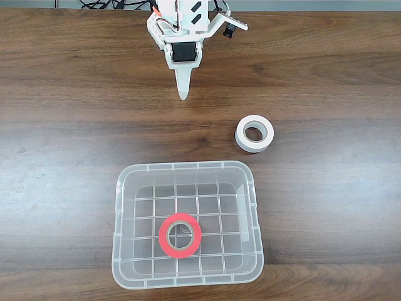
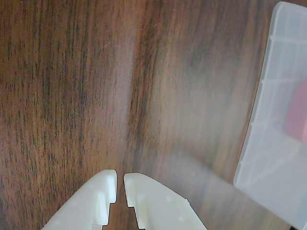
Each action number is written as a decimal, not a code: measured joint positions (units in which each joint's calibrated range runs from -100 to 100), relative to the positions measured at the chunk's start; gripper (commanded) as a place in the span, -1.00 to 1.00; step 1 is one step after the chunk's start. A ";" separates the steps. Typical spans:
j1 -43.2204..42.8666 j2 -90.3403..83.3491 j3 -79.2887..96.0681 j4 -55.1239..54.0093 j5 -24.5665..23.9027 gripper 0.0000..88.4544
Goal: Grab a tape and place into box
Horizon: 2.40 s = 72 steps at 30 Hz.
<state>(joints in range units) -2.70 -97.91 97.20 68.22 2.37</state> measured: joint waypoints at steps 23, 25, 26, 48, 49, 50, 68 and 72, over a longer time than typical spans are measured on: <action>0.83 -0.17 0.09 0.00 -0.83 -0.98; 0.83 -0.17 0.09 0.00 -0.83 -0.98; 0.83 -0.17 0.09 0.00 -0.83 -0.98; 0.83 -0.17 0.09 0.00 -0.83 -0.98; 0.83 -0.17 0.09 0.00 -0.83 -0.98; 0.83 -0.17 0.09 0.00 -0.83 -0.98; 0.83 -0.17 0.09 0.00 -0.89 -0.98; 0.83 -0.17 0.09 0.00 -0.89 -0.98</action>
<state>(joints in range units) -1.88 -98.07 97.29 68.22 1.49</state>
